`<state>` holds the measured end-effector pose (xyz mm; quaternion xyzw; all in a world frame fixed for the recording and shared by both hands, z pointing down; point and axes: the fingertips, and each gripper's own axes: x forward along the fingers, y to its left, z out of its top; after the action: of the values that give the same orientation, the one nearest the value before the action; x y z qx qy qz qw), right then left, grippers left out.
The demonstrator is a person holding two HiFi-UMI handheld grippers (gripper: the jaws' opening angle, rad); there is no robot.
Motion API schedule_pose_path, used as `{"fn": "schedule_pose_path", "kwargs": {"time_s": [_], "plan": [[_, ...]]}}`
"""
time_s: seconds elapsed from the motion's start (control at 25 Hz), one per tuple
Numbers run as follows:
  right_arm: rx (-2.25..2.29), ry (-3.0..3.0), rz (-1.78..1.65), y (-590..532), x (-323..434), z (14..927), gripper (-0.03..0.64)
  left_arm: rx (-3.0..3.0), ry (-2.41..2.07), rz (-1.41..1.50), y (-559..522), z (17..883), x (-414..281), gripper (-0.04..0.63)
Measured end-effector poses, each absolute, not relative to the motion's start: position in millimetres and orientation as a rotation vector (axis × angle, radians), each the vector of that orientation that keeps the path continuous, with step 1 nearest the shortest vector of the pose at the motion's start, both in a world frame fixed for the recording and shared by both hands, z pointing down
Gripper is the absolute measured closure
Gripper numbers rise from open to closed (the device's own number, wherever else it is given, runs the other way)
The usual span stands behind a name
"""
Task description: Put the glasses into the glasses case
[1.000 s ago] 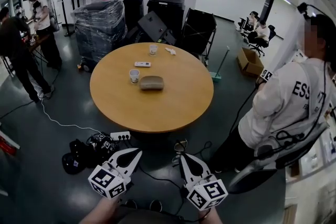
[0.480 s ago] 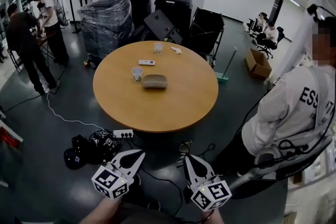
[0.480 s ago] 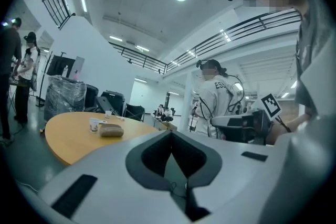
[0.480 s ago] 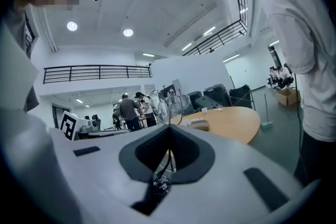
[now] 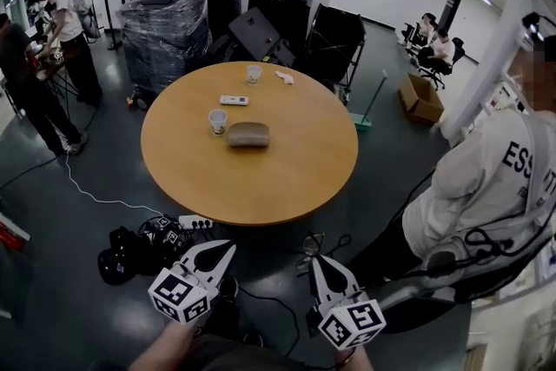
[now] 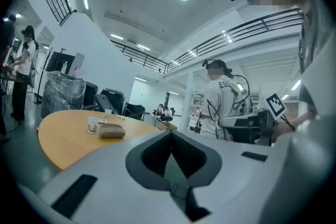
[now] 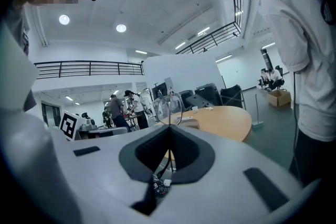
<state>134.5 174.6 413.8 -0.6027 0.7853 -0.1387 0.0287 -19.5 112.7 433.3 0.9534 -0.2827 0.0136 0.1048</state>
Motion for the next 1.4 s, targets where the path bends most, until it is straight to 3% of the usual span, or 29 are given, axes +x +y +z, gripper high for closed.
{"fn": "schedule_pose_path", "kwargs": {"time_s": [0.72,1.4], "plan": [[-1.902,2.418,-0.465,-16,124,416,0.628,2.772,-0.834,0.049,-78,441,-27,0.589],[-1.994,2.333,-0.525,-127,115,429,0.627,2.751,-0.782,0.034,-185,454,-50,0.589]]}}
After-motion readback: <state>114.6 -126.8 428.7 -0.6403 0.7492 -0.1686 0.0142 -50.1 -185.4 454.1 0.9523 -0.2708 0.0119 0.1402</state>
